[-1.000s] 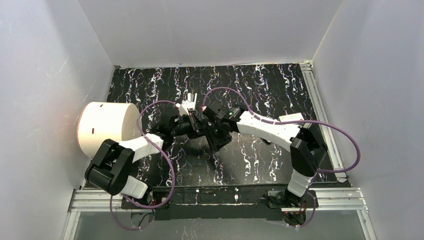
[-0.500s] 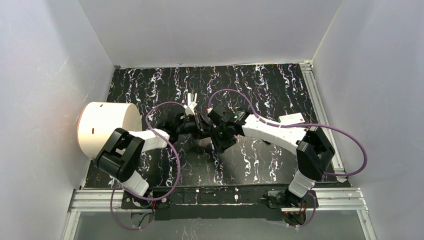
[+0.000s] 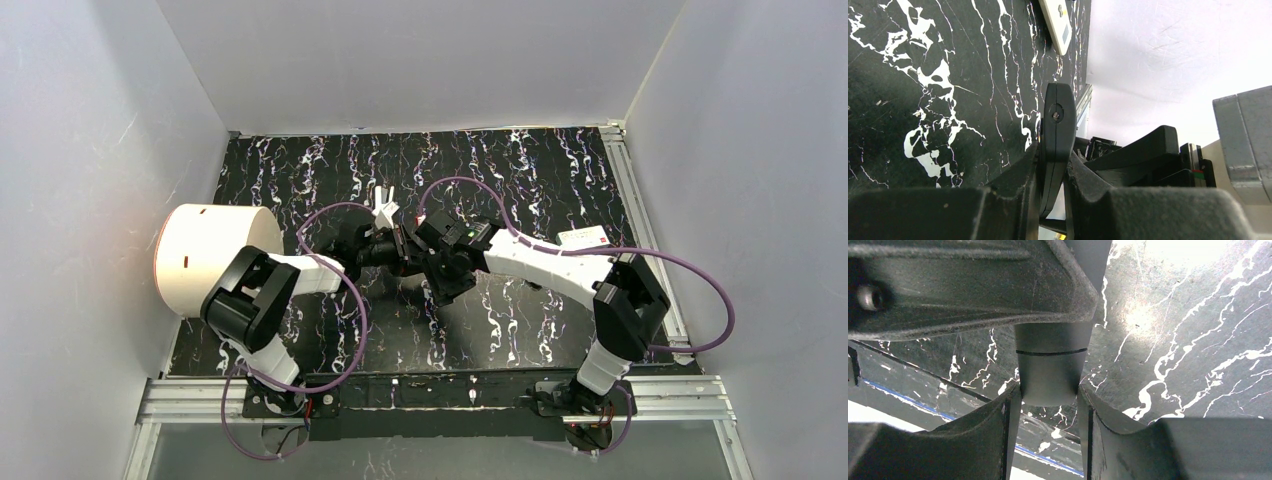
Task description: Load the batteries into the remote control
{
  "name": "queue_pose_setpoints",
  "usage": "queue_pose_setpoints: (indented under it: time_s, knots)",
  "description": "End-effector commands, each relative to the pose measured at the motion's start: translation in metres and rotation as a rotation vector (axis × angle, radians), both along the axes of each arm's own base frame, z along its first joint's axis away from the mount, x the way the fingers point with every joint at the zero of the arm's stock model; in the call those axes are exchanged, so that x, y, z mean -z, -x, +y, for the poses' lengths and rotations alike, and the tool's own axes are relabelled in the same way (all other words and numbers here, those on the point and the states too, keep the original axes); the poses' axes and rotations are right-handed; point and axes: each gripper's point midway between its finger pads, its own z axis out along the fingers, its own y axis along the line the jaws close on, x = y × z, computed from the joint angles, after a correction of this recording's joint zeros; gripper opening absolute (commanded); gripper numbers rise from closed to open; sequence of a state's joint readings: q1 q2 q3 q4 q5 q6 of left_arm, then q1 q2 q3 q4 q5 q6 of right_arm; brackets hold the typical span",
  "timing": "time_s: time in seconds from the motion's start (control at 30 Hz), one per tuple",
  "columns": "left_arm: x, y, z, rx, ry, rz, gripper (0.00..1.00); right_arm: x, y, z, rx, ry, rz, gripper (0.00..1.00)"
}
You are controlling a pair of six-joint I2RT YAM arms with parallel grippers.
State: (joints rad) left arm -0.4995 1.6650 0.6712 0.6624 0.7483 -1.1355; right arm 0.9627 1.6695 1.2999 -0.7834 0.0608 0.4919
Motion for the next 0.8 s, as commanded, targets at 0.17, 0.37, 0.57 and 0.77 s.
queue_pose_setpoints:
  time_s: [0.17,0.37,0.57,0.77]
  knots:
    - [-0.032,0.022,-0.018,0.159,0.109,0.012,0.00,-0.011,-0.030,-0.002,0.036,0.037,-0.123,0.52]
    - [-0.028,0.017,-0.017,0.151,0.105,0.025,0.00,-0.017,-0.028,-0.007,0.048,0.039,-0.135,0.55]
    - [-0.027,0.013,-0.015,0.142,0.105,0.028,0.00,-0.024,-0.029,-0.008,0.058,0.027,-0.144,0.56]
    - [-0.025,0.011,-0.013,0.133,0.102,0.029,0.00,-0.032,-0.028,-0.006,0.063,-0.008,-0.158,0.66]
